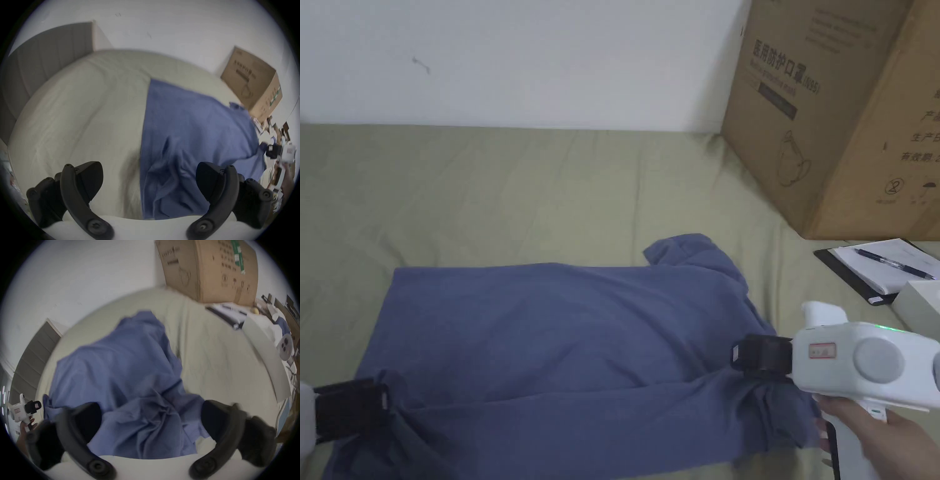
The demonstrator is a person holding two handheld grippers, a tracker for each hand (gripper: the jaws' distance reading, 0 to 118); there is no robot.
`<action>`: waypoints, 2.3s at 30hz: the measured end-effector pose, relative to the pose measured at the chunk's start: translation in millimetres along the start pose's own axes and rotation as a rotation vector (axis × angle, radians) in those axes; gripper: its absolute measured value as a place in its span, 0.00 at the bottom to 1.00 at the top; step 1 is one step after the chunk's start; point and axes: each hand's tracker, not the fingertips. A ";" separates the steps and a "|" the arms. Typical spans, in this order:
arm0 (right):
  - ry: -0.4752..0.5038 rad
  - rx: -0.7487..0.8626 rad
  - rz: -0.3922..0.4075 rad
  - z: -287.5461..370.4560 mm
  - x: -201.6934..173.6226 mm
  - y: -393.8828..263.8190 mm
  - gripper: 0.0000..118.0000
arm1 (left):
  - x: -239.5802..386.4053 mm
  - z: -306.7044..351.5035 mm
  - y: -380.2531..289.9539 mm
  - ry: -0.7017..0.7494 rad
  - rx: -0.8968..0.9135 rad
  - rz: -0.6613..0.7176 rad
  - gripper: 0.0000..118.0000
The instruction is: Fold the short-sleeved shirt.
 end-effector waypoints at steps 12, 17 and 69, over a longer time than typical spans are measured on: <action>0.104 0.579 0.232 202.1 -83.4 -75.4 0.92 | 18.8 189.6 -59.0 -0.111 0.487 -0.088 0.75; 0.104 0.679 0.190 229.6 -103.4 -98.2 0.00 | 24.1 221.5 -80.8 -0.008 0.501 -0.178 0.00; 0.076 -0.153 -0.289 30.2 61.6 -8.3 0.95 | 23.3 22.6 -27.3 -0.066 -0.111 -0.158 0.02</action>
